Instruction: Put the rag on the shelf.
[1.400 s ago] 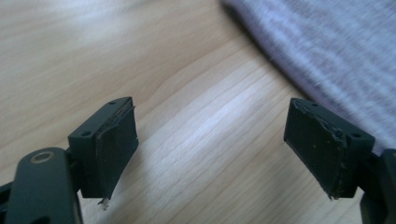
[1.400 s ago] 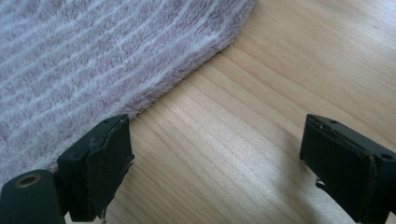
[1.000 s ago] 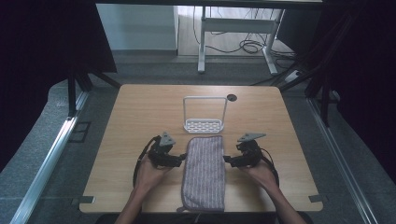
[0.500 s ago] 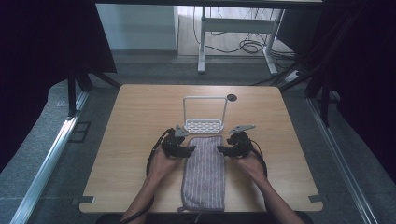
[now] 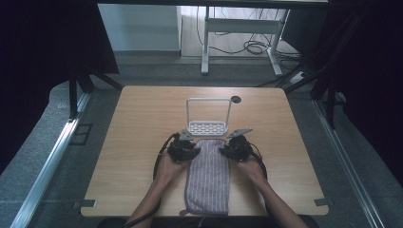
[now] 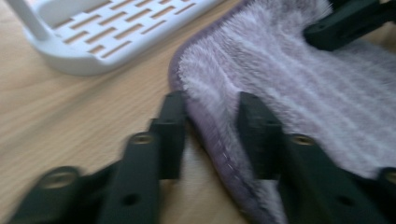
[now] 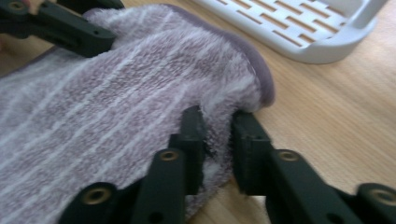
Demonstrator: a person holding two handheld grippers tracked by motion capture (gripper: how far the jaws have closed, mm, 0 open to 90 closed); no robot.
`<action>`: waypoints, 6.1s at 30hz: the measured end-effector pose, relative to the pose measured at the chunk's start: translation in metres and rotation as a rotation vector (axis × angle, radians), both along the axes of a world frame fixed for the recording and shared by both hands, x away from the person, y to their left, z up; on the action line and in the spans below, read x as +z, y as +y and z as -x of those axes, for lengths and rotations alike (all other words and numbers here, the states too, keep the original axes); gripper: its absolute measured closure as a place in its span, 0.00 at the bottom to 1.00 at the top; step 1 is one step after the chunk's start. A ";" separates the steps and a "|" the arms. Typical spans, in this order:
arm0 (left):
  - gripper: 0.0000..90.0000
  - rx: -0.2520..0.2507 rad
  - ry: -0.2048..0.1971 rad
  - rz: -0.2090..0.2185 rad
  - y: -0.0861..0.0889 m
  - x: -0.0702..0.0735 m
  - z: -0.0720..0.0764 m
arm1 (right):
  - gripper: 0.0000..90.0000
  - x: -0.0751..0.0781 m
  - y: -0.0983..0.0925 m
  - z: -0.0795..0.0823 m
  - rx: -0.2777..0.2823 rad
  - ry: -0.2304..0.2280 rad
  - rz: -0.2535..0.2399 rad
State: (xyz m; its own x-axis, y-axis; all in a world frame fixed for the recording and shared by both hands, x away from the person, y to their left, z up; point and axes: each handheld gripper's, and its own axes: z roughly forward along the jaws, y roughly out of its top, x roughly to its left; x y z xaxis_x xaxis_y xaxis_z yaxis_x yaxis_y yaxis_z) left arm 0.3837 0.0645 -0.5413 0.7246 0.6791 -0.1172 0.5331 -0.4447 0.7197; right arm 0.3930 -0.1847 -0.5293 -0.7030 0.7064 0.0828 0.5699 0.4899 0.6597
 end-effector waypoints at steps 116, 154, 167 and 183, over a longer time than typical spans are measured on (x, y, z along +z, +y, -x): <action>0.89 0.252 -0.368 -0.090 -0.002 0.217 -0.119 | 0.91 0.227 0.018 -0.130 -0.066 -0.414 -0.017; 0.28 0.272 -0.151 -0.048 0.017 0.187 -0.143 | 0.42 0.173 0.009 -0.151 -0.101 -0.225 -0.035; 0.15 0.148 -0.116 0.051 0.021 0.198 -0.123 | 0.25 0.175 0.004 -0.131 -0.061 -0.178 -0.117; 0.13 0.083 -0.164 -0.009 0.030 0.188 -0.091 | 0.12 0.169 0.004 -0.094 0.011 -0.161 -0.157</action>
